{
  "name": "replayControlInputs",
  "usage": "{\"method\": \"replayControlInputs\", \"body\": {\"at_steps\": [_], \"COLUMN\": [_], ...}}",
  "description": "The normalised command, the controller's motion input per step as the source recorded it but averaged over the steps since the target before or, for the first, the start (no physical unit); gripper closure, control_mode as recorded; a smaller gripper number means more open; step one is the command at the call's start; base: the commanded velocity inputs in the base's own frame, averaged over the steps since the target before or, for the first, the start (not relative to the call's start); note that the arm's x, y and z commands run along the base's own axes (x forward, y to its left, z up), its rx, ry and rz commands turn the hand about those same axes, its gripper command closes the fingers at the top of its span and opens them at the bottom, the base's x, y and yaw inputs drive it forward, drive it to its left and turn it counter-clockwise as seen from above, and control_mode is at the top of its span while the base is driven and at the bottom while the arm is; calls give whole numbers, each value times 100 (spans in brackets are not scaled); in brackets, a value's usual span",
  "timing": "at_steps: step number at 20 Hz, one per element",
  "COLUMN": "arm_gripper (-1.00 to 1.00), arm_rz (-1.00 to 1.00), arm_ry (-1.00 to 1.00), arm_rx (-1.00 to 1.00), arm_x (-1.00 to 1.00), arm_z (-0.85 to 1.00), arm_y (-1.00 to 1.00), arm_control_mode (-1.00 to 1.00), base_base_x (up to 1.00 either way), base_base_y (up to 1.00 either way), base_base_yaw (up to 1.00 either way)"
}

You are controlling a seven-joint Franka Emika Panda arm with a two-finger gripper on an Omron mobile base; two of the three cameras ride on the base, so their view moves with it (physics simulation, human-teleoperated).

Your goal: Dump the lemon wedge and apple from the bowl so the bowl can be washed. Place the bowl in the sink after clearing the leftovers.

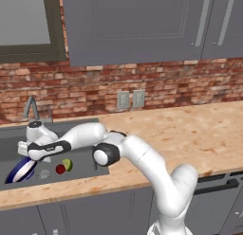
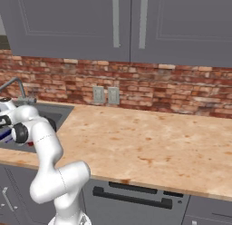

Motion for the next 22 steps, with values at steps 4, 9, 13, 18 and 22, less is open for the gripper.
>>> {"method": "replayControlInputs", "body": {"at_steps": [4, 9, 13, 18, 22], "arm_gripper": [100, -100, -100, -100, -100], "arm_rz": [0, 0, -2, -4, 0], "arm_ry": [0, -3, -7, -9, -15], "arm_rx": [-2, -2, -2, 0, 2], "arm_x": [-17, -35, -40, -52, -74], "arm_z": [-14, -4, 5, 43, 41], "arm_y": [-9, -20, -21, -69, -100], "arm_control_mode": [-100, -100, -100, -100, -100], "base_base_x": [0, 0, 0, 0, 0], "base_base_y": [0, 0, 0, 0, 0], "base_base_yaw": [0, 0, 0, 0, 0]}}
